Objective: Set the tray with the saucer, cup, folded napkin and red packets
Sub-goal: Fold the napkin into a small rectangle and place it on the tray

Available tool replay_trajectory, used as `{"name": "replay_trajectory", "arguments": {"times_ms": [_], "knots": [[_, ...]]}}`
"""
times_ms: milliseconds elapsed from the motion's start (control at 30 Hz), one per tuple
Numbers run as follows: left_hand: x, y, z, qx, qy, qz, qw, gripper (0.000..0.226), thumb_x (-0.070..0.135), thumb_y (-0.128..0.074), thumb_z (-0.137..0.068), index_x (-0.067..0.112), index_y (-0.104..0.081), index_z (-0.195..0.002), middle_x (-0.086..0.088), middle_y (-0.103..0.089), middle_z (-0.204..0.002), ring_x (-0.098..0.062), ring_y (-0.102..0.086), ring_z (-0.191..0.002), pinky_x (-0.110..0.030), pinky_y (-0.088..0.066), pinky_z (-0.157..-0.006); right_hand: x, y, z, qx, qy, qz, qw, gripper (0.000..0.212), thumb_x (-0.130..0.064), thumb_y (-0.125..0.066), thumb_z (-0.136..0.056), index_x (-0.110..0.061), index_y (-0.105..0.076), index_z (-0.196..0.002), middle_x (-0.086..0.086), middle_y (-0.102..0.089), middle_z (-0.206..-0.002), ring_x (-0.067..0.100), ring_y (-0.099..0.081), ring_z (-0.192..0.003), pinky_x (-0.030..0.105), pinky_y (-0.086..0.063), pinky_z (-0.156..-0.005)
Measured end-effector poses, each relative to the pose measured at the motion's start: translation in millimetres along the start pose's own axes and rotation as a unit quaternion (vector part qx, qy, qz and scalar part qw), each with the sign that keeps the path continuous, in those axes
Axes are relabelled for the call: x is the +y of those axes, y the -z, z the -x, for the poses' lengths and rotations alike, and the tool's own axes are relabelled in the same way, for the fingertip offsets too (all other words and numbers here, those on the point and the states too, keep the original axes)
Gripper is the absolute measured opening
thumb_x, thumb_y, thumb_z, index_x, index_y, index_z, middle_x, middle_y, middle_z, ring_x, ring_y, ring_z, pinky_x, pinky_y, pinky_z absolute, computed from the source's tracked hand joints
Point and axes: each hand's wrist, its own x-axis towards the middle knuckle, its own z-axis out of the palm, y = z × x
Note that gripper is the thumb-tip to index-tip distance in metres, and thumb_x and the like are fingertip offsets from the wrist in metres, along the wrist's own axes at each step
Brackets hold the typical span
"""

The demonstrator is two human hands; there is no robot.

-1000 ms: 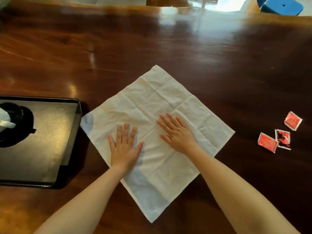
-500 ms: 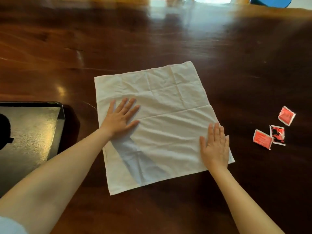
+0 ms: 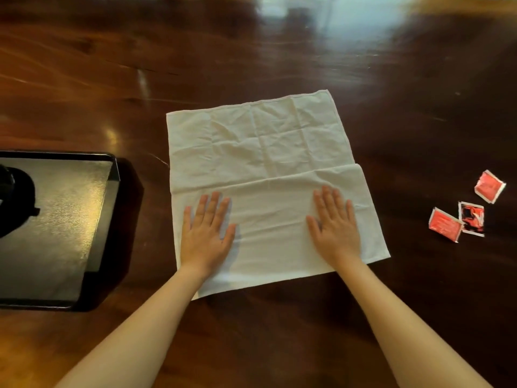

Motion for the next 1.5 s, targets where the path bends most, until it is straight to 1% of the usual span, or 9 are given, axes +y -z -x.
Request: {"name": "replay_trajectory", "arguments": {"times_ms": [200,400,567,733,900,1000,1100,1300,1500], "knots": [[-13,5,4,-0.022,-0.055,0.011,0.998,0.067,0.057,-0.007,-0.093,0.022,-0.003,-0.150,0.001,0.005,-0.158,-0.011,0.018,-0.143,-0.035,0.015,-0.116,35,11,14,-0.042,-0.021,0.000,0.999,0.064,-0.055,0.001,-0.086,-0.030,0.014,-0.143,-0.011,0.019,-0.153,0.006,0.021,-0.141,0.022,0.026,-0.110],[-12,9,71,-0.022,-0.291,-0.034,0.956,0.060,0.052,-0.037,-0.092,0.019,-0.039,-0.142,-0.009,-0.029,-0.153,-0.027,-0.023,-0.142,-0.041,-0.013,-0.116,24,4,34,-0.037,-0.063,-0.018,0.997,0.066,-0.053,0.004,-0.086,-0.024,0.014,-0.145,-0.005,0.020,-0.153,0.011,0.019,-0.142,0.035,0.014,-0.118],[-11,14,76,0.027,-0.294,-0.048,0.954,0.029,0.019,-0.040,-0.087,0.010,-0.063,-0.103,-0.018,-0.057,-0.130,-0.034,-0.051,-0.125,-0.047,-0.037,-0.107,20,13,51,-0.064,-0.017,-0.039,0.997,0.075,-0.057,-0.001,-0.082,-0.018,0.006,-0.146,-0.003,0.015,-0.152,0.015,0.015,-0.143,0.037,0.012,-0.117],[-4,32,64,0.017,-0.245,-0.027,0.969,0.035,0.012,-0.038,-0.084,0.004,-0.065,-0.105,-0.012,-0.069,-0.105,-0.026,-0.069,-0.091,-0.033,-0.057,-0.080,14,14,92,-0.140,0.174,0.023,0.975,0.078,-0.065,-0.016,-0.082,-0.028,0.003,-0.148,-0.008,0.018,-0.154,0.017,0.020,-0.144,0.036,0.016,-0.114],[7,64,52,-0.068,-0.095,0.150,0.982,0.010,0.018,-0.044,-0.092,0.012,-0.052,-0.090,-0.006,-0.058,-0.072,-0.021,-0.054,-0.056,-0.026,-0.038,-0.049,8,23,94,-0.149,0.167,0.032,0.974,0.087,-0.069,-0.032,-0.079,-0.028,-0.002,-0.150,-0.008,0.015,-0.154,0.018,0.018,-0.144,0.040,0.010,-0.118],[5,78,41,-0.054,-0.066,0.167,0.982,0.008,0.011,-0.048,-0.090,0.013,-0.053,-0.096,-0.002,-0.056,-0.069,-0.021,-0.053,-0.057,-0.027,-0.035,-0.049,2,29,94,-0.095,0.166,0.008,0.981,0.059,-0.033,-0.059,-0.086,-0.020,-0.040,-0.140,0.003,-0.026,-0.155,0.028,-0.020,-0.144,0.045,-0.024,-0.114],[-3,85,35,-0.040,-0.117,0.098,0.987,0.027,0.001,-0.049,-0.083,0.013,-0.055,-0.106,-0.005,-0.062,-0.092,-0.027,-0.061,-0.078,-0.037,-0.051,-0.062,3,46,81,-0.032,0.090,-0.054,0.994,0.026,-0.005,-0.056,-0.085,-0.011,-0.065,-0.109,0.008,-0.067,-0.113,0.031,-0.062,-0.106,0.037,-0.051,-0.084],[-14,96,32,0.035,-0.162,0.019,0.986,0.050,-0.002,-0.064,-0.066,0.017,-0.045,-0.108,-0.006,-0.060,-0.082,-0.025,-0.057,-0.057,-0.035,-0.049,-0.040,8,117,40,-0.098,0.038,-0.078,0.991,0.025,-0.032,-0.048,-0.096,-0.019,-0.069,-0.100,0.001,-0.071,-0.095,0.024,-0.066,-0.089,0.029,-0.044,-0.070],[-20,127,-7,0.113,-0.131,0.049,0.984,0.046,0.005,-0.069,-0.067,0.009,-0.052,-0.110,-0.009,-0.066,-0.085,-0.027,-0.063,-0.059,-0.027,-0.046,-0.046,2,182,-27,-0.147,0.084,-0.048,0.984,0.023,-0.030,-0.051,-0.094,-0.022,-0.069,-0.082,-0.003,-0.068,-0.083,0.025,-0.063,-0.086,0.032,-0.046,-0.071]]}}
